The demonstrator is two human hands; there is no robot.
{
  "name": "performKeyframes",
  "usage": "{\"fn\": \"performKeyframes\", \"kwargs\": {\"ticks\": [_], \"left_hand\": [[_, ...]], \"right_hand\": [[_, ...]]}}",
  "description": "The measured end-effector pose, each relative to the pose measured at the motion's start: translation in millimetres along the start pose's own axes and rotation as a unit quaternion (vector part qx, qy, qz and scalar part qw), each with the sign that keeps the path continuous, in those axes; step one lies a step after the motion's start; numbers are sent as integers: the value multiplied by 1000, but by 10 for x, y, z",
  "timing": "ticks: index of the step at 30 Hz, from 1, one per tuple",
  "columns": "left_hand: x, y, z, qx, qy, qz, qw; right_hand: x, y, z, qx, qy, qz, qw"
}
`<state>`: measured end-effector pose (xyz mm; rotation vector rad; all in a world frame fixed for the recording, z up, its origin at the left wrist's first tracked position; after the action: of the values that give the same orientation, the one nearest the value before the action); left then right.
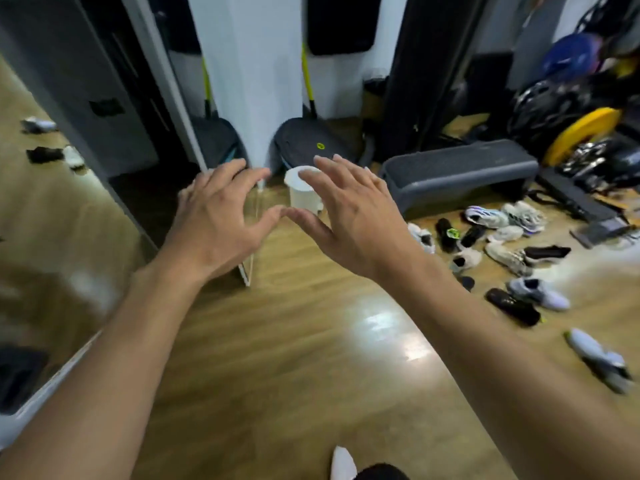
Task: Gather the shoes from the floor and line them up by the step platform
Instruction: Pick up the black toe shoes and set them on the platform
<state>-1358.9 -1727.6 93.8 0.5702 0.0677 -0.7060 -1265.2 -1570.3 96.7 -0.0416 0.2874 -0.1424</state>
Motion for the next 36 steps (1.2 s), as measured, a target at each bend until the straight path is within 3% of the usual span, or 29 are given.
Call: {"fn": "performKeyframes", "kwargs": {"ticks": [12, 18, 23, 31, 36], "left_hand": [[-1326, 1421, -1730, 58, -135, -152, 977], [-2054, 1979, -2522, 102, -188, -217, 952], [-2544, 2447, -3086, 115, -245, -270, 924], [-2999, 3298, -4043, 99, -300, -308, 897], [-3192, 3879, -4629, 91, -305, -283, 905]], "right_hand": [[426, 2198, -170, 22, -26, -186, 982], [397, 3155, -324, 18, -84, -257, 963], [461, 3827, -330, 36, -84, -319, 943], [762, 4888, -473, 31, -89, -391, 915], [1004, 5756, -540, 24, -112, -386, 916]]}}
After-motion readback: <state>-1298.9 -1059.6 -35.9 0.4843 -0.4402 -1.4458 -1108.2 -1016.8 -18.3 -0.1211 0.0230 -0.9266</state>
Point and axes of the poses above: each hand's wrist, its own x-axis away from the middle knuckle, its own z-axis out of the back of the hand, y = z × x, the point moved 1 cm from there along -x, towards the middle knuckle, and after that the axes turned 9 degrees about x, right-handed, at the moved point
